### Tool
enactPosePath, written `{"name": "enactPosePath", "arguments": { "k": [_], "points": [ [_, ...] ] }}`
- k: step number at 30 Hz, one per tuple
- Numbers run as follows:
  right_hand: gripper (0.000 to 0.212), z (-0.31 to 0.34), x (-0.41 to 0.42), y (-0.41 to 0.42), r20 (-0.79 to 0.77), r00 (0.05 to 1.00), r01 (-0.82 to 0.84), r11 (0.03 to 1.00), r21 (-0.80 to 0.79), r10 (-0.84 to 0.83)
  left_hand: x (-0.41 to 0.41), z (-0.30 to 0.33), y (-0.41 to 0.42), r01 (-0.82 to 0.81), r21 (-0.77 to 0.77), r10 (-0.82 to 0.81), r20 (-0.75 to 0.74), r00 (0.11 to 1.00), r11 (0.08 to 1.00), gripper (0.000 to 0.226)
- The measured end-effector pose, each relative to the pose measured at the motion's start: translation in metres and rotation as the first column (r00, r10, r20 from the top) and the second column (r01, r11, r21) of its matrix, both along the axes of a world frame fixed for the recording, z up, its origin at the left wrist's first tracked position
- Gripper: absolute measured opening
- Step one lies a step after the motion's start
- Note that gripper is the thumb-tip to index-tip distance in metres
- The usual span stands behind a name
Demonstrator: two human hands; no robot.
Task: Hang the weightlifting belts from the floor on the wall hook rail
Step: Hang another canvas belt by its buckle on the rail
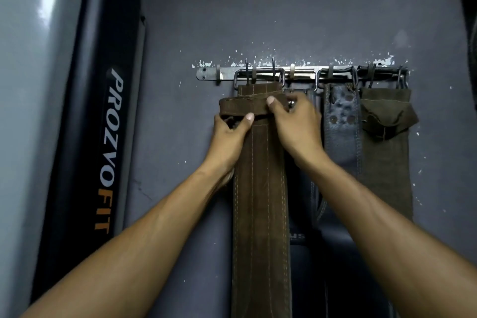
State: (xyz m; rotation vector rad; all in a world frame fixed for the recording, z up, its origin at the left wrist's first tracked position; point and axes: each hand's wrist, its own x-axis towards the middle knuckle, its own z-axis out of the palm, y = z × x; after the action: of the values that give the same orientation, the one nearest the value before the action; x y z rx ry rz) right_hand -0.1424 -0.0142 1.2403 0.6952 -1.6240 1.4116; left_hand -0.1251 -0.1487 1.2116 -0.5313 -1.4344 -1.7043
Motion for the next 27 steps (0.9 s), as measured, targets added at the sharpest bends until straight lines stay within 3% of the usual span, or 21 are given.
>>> {"name": "enactPosePath", "arguments": {
  "k": [6, 11, 15, 20, 22, 27],
  "points": [
    [0.044, -0.042, -0.001, -0.004, 0.003, 0.998, -0.057, 0.998, -0.009, 0.057, 0.008, -0.043, 0.006, 0.098, -0.084, -0.085, 0.141, 0.986, 0.992, 0.03],
    [0.055, -0.057, -0.006, -0.012, -0.064, 0.998, -0.004, 1.0, -0.002, 0.003, 0.009, -0.055, 0.009, -0.047, -0.096, 0.059, 0.12, 0.991, 0.994, 0.026],
    [0.048, -0.069, 0.0, -0.01, -0.06, 0.986, -0.158, 0.984, -0.084, 0.153, 0.021, -0.058, 0.01, -0.029, -0.046, 0.035, 0.142, 0.989, 0.999, 0.027],
    [0.023, -0.134, 0.0, 0.002, 0.174, 0.926, -0.32, 0.942, -0.102, 0.334, 0.03, -0.116, 0.01, 0.095, 0.01, -0.094, 0.23, 0.969, 0.995, 0.035],
    [0.032, -0.156, -0.001, 0.003, 0.243, 0.912, -0.324, 0.944, -0.066, 0.33, 0.029, -0.145, 0.01, 0.118, 0.043, -0.126, 0.264, 0.956, 0.992, 0.037],
    [0.028, -0.17, 0.01, -0.001, 0.19, 0.951, -0.242, 0.97, -0.038, 0.244, 0.032, -0.177, 0.018, 0.074, 0.039, -0.081, 0.249, 0.965, 0.996, 0.023]
  ]
}}
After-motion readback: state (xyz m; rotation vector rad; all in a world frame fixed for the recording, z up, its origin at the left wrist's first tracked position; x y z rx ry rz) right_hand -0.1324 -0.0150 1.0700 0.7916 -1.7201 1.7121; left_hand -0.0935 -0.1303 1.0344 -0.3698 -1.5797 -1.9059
